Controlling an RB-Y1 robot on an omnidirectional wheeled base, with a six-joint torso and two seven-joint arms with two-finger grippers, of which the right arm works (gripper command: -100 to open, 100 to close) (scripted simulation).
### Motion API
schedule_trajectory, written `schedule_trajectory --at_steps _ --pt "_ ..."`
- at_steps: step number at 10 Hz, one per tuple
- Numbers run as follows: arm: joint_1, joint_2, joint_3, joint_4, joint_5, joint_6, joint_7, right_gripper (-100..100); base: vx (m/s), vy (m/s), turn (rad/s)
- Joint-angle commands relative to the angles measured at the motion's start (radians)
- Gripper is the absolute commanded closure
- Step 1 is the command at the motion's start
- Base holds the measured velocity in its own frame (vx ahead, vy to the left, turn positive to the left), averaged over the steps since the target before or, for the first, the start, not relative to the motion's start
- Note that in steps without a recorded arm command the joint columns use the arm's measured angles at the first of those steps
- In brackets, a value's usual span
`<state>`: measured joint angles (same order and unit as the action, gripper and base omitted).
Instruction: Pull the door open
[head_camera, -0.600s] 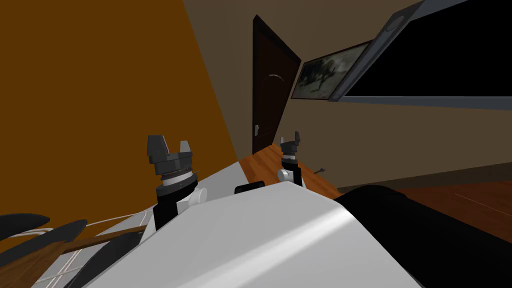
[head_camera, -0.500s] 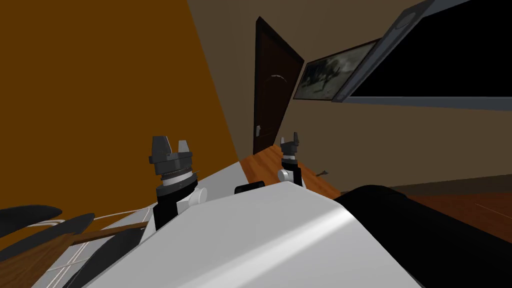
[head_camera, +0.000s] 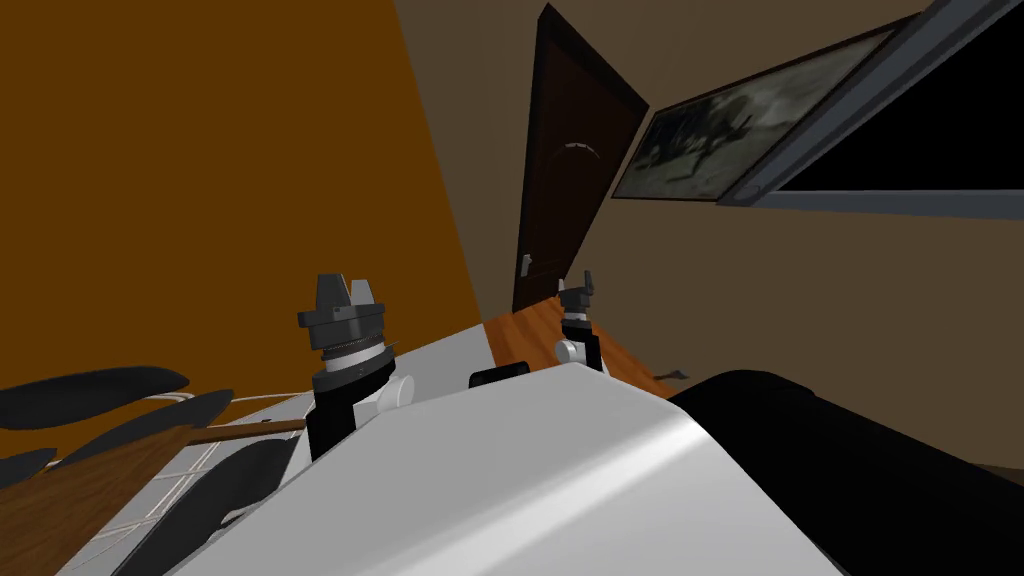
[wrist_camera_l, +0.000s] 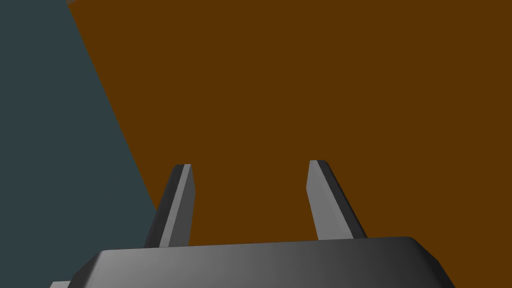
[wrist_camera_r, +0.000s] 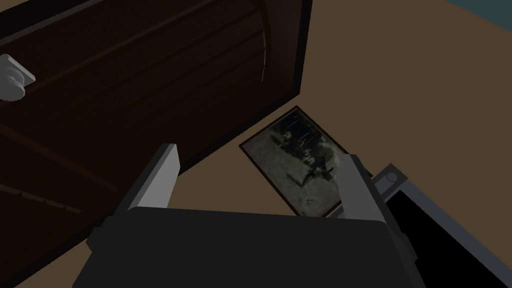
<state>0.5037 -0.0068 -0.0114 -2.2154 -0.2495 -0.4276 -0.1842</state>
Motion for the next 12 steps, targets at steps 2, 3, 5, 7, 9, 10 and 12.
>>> schedule_trajectory --at_steps 2,3,5,7,9,10,12 --pt "0.000 -0.015 0.004 0.028 -0.046 -0.006 -0.031 -100 0.094 -0.098 0.187" --pt "-0.001 -0.022 0.005 0.041 -0.066 -0.009 -0.044 -100 0.059 -0.095 0.171" --pt "-0.002 -0.034 0.007 0.067 -0.105 -0.014 -0.070 -100 0.079 -0.098 0.194" --pt "-0.004 -0.046 0.009 0.094 -0.147 -0.021 -0.098 -100 0.068 -0.111 0.191" --pt "-0.006 -0.058 0.011 0.123 -0.191 -0.027 -0.127 -100 0.066 -0.111 0.209" --pt "-0.007 -0.064 0.012 0.138 -0.214 -0.030 -0.142 -100 0.082 -0.109 0.198" --pt "-0.008 -0.076 0.015 0.168 -0.260 -0.037 -0.172 -100 0.067 -0.115 0.205"
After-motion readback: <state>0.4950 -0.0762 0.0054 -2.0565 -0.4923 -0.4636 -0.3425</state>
